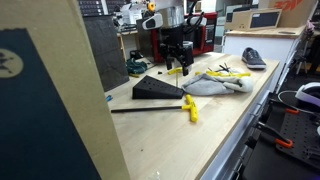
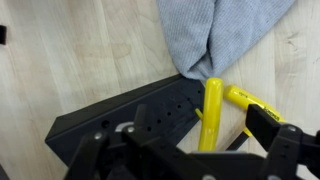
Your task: Remove the yellow object from the black platform and then put it on the pile of yellow objects on the right
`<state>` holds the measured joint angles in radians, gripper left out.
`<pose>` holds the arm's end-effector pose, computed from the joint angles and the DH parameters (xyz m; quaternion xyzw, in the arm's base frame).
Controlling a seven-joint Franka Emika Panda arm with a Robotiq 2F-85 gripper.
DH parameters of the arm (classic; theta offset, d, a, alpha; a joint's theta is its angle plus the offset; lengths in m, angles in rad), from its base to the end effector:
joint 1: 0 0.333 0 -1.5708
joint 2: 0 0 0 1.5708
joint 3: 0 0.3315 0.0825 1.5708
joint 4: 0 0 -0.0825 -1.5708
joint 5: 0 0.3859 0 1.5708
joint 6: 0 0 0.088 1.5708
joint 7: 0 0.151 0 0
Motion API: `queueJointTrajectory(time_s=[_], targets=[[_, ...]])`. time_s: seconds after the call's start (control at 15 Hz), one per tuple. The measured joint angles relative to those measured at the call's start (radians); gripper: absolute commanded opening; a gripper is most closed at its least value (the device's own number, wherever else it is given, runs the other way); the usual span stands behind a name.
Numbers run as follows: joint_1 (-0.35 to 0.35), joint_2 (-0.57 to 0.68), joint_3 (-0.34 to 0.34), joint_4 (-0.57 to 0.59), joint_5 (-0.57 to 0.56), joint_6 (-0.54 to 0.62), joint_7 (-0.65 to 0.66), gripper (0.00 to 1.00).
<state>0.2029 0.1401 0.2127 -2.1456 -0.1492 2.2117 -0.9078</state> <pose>0.5080 0.2128 0.3040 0.7585 0.6493 -0.0442 0.0336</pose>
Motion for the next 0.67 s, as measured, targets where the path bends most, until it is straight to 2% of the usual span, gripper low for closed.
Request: queueJointTrajectory(time_s=[0.33, 0.6, 0.67], targets=[[0.0, 0.019, 0.0, 0.0, -0.039, 0.038, 0.069, 0.36], [0.0, 0.02, 0.0, 0.0, -0.042, 0.048, 0.075, 0.05], [0.0, 0.02, 0.0, 0.0, -0.042, 0.051, 0.075, 0.01]])
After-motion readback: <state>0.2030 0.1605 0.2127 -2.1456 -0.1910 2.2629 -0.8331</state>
